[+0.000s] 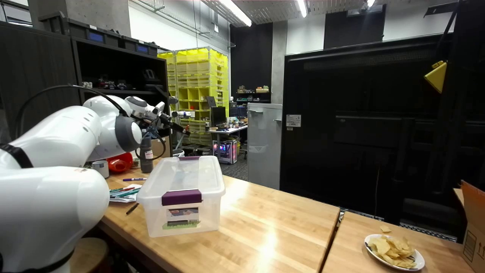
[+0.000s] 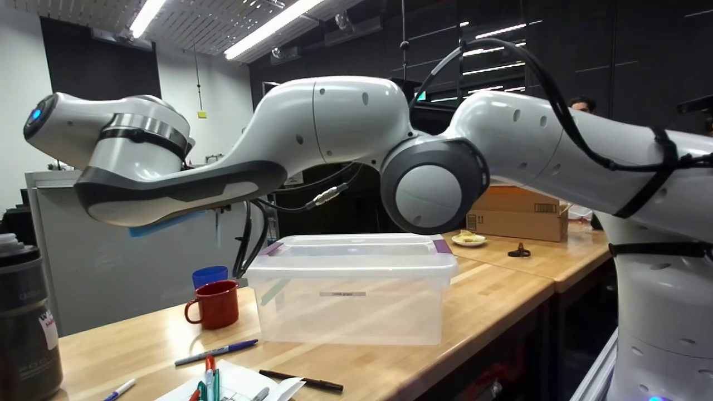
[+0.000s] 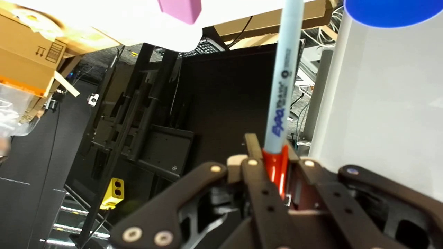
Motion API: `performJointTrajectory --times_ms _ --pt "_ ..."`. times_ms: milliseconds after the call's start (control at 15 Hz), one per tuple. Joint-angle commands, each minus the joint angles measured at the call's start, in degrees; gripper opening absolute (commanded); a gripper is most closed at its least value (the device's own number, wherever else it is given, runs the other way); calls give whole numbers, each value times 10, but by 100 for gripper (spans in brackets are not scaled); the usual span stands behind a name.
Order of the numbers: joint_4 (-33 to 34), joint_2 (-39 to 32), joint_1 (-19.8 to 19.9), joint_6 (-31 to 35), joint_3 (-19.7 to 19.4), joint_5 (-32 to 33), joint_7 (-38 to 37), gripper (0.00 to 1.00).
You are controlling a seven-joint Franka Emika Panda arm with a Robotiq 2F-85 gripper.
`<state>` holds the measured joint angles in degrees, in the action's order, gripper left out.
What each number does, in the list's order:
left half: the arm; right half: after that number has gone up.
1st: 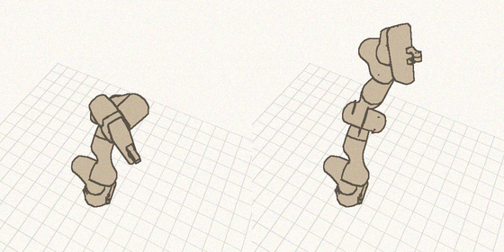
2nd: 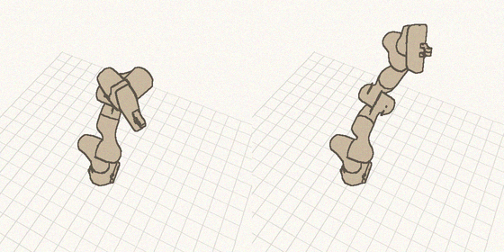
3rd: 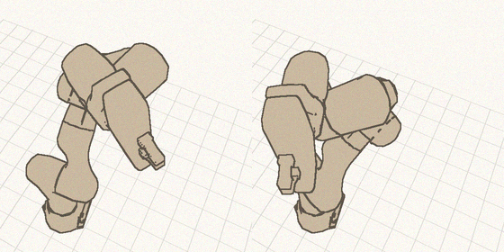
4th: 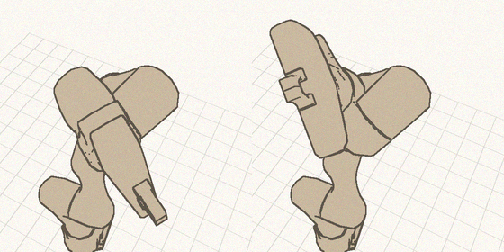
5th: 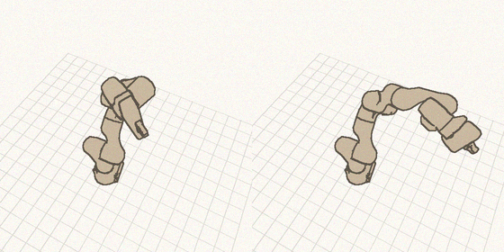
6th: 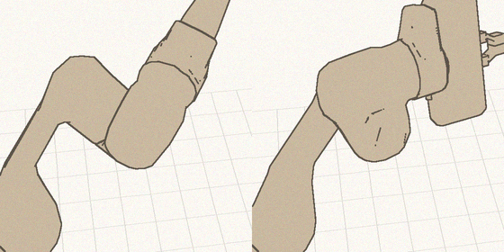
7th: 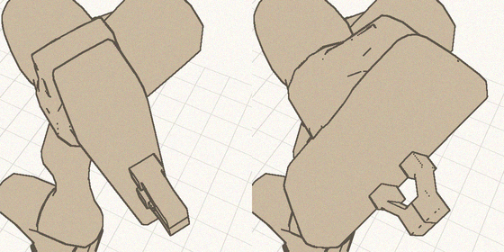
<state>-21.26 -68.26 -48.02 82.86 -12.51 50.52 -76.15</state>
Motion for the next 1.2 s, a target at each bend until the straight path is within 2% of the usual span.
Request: performJointTrajectory --times_ms 0,667,733,800,867,933,1000,1133 --pt "10 -7 -2 -2 -14 -12 7 16" --pt "8 -9 -2 -1 -14 -12 8 16" --pt "8 -9 -2 -1 -14 -12 8 41" --pt "8 -9 -2 1 -15 -11 5 5" --pt "8 -10 -2 1 -16 -11 6 6" --pt "8 -10 -1 0 -16 -12 6 43" --pt "8 -12 -1 0 -17 -12 7 15" --pt "9 -13 0 0 -18 -12 7 21"
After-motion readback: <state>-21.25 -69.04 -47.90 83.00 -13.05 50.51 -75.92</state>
